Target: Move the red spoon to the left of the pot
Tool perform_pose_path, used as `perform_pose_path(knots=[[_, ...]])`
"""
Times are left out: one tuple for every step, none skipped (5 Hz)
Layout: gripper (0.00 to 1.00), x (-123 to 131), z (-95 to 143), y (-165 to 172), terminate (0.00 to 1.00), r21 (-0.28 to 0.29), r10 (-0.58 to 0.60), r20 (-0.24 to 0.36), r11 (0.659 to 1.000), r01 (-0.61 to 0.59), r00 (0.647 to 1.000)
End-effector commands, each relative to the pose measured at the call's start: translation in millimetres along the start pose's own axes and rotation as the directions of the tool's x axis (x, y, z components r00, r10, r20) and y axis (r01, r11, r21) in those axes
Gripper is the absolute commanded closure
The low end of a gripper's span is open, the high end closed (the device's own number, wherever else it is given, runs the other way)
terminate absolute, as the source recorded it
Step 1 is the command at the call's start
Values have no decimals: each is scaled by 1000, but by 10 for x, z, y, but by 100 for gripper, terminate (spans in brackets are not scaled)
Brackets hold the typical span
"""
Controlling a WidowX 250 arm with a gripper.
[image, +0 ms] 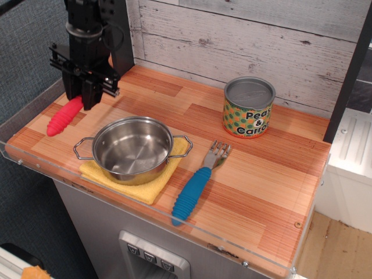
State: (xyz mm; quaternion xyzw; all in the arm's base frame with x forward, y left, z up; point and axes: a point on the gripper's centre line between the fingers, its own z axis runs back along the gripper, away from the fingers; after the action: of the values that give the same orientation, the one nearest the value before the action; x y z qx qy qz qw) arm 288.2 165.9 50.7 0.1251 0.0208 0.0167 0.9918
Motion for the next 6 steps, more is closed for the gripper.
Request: perform_pose_path(knots=[[100, -44, -3, 89, 0, 7, 10, 71, 1000, -10, 997], [100, -45, -78, 63, 0, -10, 4, 68, 1000, -3, 998], [100, -62, -121, 54, 0, -18, -5, 70, 1000, 7, 998], [100, -90, -153, 45, 0, -32, -8, 72, 999, 10, 997], [100, -112, -197, 67, 0, -49, 12, 73, 999, -9, 997], [100, -112, -205, 84, 0, -54, 2, 73, 999, 2, 997]])
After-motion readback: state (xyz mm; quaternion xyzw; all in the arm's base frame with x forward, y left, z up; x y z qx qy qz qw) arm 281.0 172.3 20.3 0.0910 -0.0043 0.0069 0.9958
